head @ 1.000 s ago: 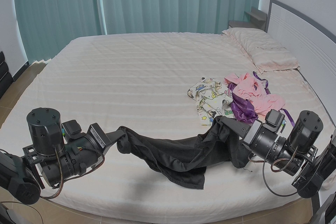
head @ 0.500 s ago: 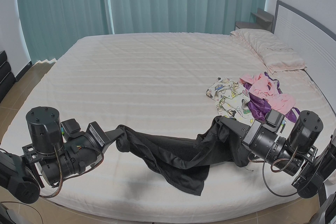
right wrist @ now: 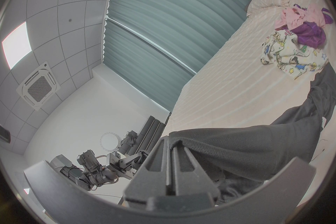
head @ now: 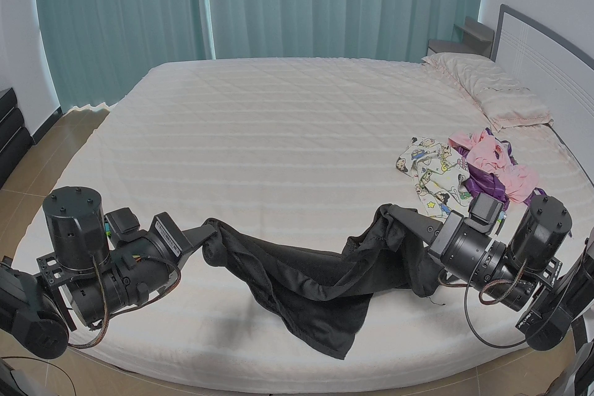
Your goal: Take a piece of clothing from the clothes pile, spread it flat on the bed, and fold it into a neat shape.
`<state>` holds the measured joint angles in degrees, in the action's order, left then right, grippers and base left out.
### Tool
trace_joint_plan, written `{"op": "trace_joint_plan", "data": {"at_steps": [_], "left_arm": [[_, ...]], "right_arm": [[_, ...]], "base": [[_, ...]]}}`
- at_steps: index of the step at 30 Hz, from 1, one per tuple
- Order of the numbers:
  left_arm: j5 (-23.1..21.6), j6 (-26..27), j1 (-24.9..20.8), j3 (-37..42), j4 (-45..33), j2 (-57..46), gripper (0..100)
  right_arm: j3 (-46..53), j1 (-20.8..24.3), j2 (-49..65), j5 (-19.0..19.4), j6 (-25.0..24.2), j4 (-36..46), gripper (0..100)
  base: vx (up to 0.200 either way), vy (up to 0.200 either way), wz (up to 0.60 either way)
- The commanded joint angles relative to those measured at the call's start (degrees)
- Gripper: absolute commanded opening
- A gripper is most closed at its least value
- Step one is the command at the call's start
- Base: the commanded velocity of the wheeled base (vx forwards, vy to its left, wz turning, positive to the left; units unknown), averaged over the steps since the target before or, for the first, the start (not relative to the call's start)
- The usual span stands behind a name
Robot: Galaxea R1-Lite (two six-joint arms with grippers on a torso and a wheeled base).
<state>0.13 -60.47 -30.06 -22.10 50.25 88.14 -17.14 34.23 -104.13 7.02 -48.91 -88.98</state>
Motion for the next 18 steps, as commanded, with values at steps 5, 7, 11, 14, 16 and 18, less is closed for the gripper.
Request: {"op": "trace_joint_plan", "data": {"at_steps": [5,7,11,14,16,18], "left_arm": [[0.0,0.0,0.8,-0.1,0.0,-0.6,0],[0.0,0.1,0.9,-0.1,0.0,-0.8,0],[0.0,0.1,1.2,-0.2,0.2,-0.8,0],[0.0,0.2,1.8,-0.2,0.3,-0.7,0],[0.0,0.2,1.8,-0.2,0.3,-0.5,0],[0.0,0.1,1.8,-0.2,0.3,-0.4,0]], "right_arm": [[0.0,0.0,0.2,0.0,0.0,-0.7,0],[0.0,0.0,0.2,0.0,0.0,-0.7,0],[0.0,0.0,0.2,0.0,0.0,-0.7,0],[0.0,0.0,0.2,0.0,0.0,-0.7,0],[0.0,0.0,0.2,0.0,0.0,-0.7,0],[0.0,-0.1,0.2,0.1,0.0,-0.7,0]], "base": [[0.0,0.2,0.0],[0.0,0.2,0.0],[0.0,0.2,0.0],[0.0,0.2,0.0],[0.0,0.2,0.0],[0.0,0.2,0.0]]}}
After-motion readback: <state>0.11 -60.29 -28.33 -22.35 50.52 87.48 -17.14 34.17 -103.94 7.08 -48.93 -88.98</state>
